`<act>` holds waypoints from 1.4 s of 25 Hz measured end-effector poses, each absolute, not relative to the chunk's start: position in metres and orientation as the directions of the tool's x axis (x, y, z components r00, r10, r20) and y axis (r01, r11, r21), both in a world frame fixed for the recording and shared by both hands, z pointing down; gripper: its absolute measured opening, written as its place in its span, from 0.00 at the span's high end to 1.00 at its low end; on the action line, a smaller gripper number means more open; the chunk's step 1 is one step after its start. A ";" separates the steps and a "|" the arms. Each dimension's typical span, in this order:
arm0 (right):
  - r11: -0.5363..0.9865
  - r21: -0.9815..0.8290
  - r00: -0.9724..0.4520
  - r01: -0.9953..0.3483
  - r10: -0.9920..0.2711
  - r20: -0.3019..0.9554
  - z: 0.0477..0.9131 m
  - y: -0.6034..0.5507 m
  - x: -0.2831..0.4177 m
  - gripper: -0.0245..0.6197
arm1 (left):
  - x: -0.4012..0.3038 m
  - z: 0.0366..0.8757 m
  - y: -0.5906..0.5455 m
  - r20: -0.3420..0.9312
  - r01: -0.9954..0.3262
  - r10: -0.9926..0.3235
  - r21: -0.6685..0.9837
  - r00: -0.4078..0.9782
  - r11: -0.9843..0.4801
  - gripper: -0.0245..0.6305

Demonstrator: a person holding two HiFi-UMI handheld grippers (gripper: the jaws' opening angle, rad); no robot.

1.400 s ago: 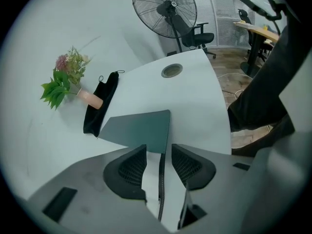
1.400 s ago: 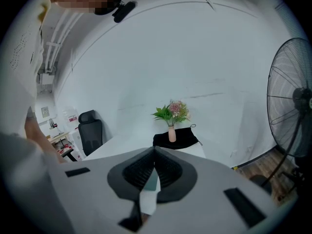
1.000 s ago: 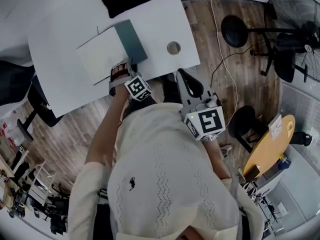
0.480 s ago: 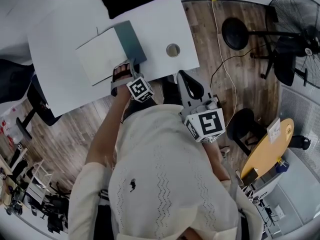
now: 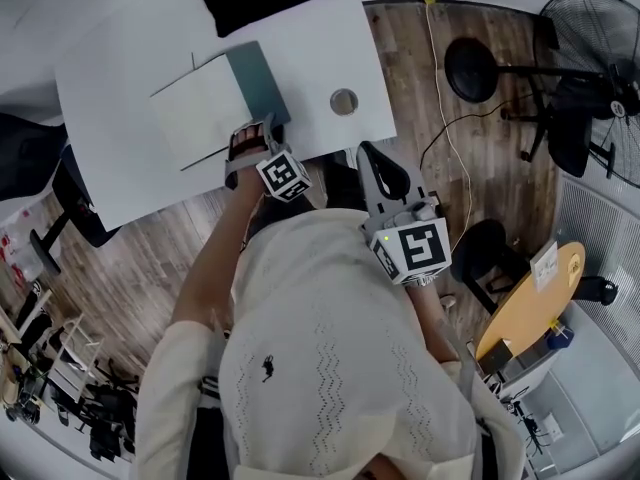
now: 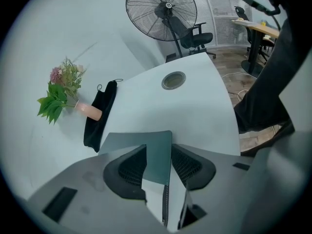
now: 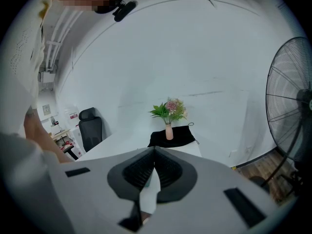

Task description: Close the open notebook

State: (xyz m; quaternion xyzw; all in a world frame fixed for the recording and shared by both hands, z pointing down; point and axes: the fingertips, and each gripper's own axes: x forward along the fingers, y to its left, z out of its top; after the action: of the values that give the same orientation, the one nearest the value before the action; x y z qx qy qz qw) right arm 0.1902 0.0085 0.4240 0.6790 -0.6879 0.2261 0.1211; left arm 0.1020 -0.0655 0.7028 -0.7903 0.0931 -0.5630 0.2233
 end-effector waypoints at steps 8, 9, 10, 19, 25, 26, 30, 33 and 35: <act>-0.021 -0.148 -0.052 -0.989 -0.881 0.471 0.424 0.009 0.200 0.96 | 0.110 0.698 -0.069 0.846 0.089 -0.416 -0.467 0.332 -0.880 0.72; -0.020 -0.149 -0.053 -0.989 -0.880 0.471 0.424 0.008 0.201 0.96 | 0.110 0.698 -0.068 0.849 0.081 -0.412 -0.460 0.330 -0.884 0.73; -0.018 -0.149 -0.055 -0.989 -0.880 0.472 0.424 0.008 0.203 0.96 | 0.110 0.699 -0.066 0.854 0.069 -0.404 -0.448 0.329 -0.891 0.75; 0.018 -0.148 -0.086 -0.989 -0.879 0.468 0.424 0.003 0.211 0.96 | 0.114 0.703 -0.061 0.874 -0.022 -0.371 -0.384 0.314 -0.923 0.89; 0.068 -0.147 -0.130 -0.987 -0.875 0.466 0.422 -0.003 0.215 0.96 | 0.117 0.697 -0.065 0.877 -0.105 -0.366 -0.351 0.311 -0.930 0.91; 0.077 -0.146 -0.137 -0.986 -0.875 0.464 0.422 -0.005 0.216 0.96 | 0.117 0.696 -0.065 0.876 -0.120 -0.368 -0.348 0.313 -0.930 0.92; 0.110 -0.149 -0.167 -0.983 -0.873 0.458 0.422 -0.013 0.218 0.96 | 0.116 0.692 -0.068 0.869 -0.199 -0.370 -0.319 0.328 -0.927 0.93; 0.141 -0.152 -0.196 -0.978 -0.870 0.453 0.421 -0.019 0.218 0.96 | 0.116 0.690 -0.068 0.866 -0.245 -0.369 -0.297 0.338 -0.923 0.93; 0.160 -0.154 -0.214 -0.975 -0.866 0.452 0.421 -0.023 0.218 0.96 | 0.115 0.688 -0.069 0.862 -0.261 -0.371 -0.292 0.344 -0.920 0.93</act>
State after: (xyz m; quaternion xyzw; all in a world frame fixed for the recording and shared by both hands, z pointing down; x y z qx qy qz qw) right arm 0.2179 -0.0228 0.4211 0.6133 -0.7505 0.2091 0.1300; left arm 0.1150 -0.0689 0.6879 -0.8181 0.1932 -0.5392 0.0513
